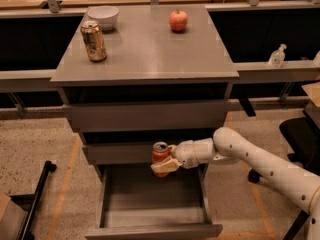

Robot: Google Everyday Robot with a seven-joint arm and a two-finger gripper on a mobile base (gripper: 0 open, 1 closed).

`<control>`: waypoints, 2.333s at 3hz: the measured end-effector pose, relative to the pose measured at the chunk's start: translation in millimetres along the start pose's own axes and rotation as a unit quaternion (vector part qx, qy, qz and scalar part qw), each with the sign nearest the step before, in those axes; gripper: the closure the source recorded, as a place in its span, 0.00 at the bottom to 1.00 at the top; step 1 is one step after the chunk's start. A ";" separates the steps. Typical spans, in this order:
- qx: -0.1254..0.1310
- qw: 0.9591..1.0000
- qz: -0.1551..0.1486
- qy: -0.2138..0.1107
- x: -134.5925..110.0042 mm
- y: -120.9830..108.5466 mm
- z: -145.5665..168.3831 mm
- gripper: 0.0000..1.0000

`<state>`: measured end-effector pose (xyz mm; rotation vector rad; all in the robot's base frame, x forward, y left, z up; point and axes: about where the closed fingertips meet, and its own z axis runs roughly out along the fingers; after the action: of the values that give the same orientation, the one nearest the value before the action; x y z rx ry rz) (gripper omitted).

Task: Place coke can into bottom drawer

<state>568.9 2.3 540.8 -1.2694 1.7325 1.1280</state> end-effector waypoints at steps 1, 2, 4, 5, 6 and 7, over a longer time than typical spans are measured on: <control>-0.001 1.000 -0.002 0.004 5.1 4.1 5.8 1.00; 0.002 1.000 -0.025 0.001 15.9 -2.7 23.7 1.00; -0.002 0.998 -0.070 -0.002 62.2 -24.2 62.7 1.00; 0.018 0.997 -0.071 -0.010 87.9 -34.0 75.7 1.00; 0.020 0.997 -0.070 -0.011 91.1 -34.6 78.2 1.00; 0.017 0.997 -0.081 -0.003 93.3 -33.7 84.9 1.00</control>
Offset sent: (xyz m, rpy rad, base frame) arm 0.0073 0.0272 -0.0536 0.0006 -0.1234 0.0236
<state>579.3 43.5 417.3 -1.3577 1.6053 1.0048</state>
